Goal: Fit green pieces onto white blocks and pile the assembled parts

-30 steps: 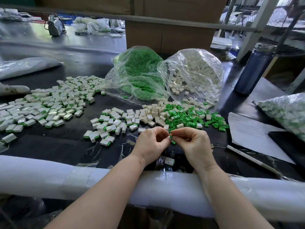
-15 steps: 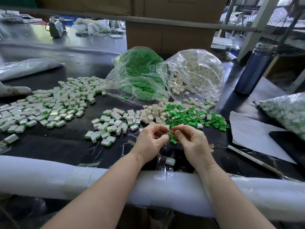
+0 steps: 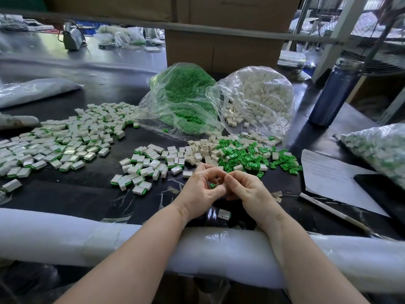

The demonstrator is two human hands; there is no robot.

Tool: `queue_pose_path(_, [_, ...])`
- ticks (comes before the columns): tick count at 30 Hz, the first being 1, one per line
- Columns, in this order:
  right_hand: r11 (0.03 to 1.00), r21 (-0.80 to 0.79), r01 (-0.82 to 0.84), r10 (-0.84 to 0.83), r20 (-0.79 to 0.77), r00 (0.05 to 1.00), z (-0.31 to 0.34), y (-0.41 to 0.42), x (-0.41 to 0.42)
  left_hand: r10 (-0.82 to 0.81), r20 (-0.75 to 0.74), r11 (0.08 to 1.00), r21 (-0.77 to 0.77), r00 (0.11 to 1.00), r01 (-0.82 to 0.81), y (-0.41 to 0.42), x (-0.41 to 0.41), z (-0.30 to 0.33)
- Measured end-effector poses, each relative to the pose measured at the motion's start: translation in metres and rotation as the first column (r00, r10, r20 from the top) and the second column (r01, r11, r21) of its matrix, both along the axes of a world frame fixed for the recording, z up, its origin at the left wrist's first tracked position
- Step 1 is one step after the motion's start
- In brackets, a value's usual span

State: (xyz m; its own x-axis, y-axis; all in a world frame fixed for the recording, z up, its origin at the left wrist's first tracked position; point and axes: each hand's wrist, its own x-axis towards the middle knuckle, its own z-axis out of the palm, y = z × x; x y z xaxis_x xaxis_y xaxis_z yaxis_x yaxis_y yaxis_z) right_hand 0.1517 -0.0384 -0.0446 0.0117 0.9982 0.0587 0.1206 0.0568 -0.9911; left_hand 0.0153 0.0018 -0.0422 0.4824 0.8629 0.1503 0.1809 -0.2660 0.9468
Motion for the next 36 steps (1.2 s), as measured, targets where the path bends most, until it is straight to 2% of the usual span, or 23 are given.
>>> queue_pose_path(12, [0.999, 0.029, -0.013, 0.014, -0.033, 0.999, -0.0046, 0.0001, 0.0041, -0.042, -0.110, 0.994, 0.096, 0.993, 0.053, -0.0018, 0.0022, -0.0015])
queue_pose_path(23, [1.000, 0.017, 0.009, -0.009, -0.025, 1.000, -0.0036, 0.0002, 0.0044, -0.050, -0.144, 0.989, 0.133, 0.988, 0.069, -0.0004, 0.0040, -0.0049])
queue_pose_path(27, [1.000, 0.006, 0.028, -0.028, -0.036, 0.999, -0.0034, 0.0001, 0.0041, -0.055, -0.143, 0.989, 0.129, 0.988, 0.073, -0.0007, 0.0038, -0.0039])
queue_pose_path(31, [1.000, 0.002, 0.005, -0.005, -0.151, 0.989, -0.0022, -0.0006, 0.0015, -0.043, -0.069, 0.993, 0.103, 0.997, 0.050, -0.0011, 0.0029, -0.0034])
queue_pose_path(34, [0.996, 0.040, 0.081, -0.072, -0.190, 0.979, -0.0024, -0.0002, 0.0000, 0.012, -0.030, 0.994, 0.107, 0.999, -0.009, -0.0005, 0.0015, -0.0028])
queue_pose_path(36, [0.985, 0.086, 0.151, -0.138, -0.142, 0.980, -0.0020, -0.0010, 0.0014, 0.047, -0.046, 0.994, 0.105, 0.998, -0.042, 0.0008, 0.0004, -0.0038])
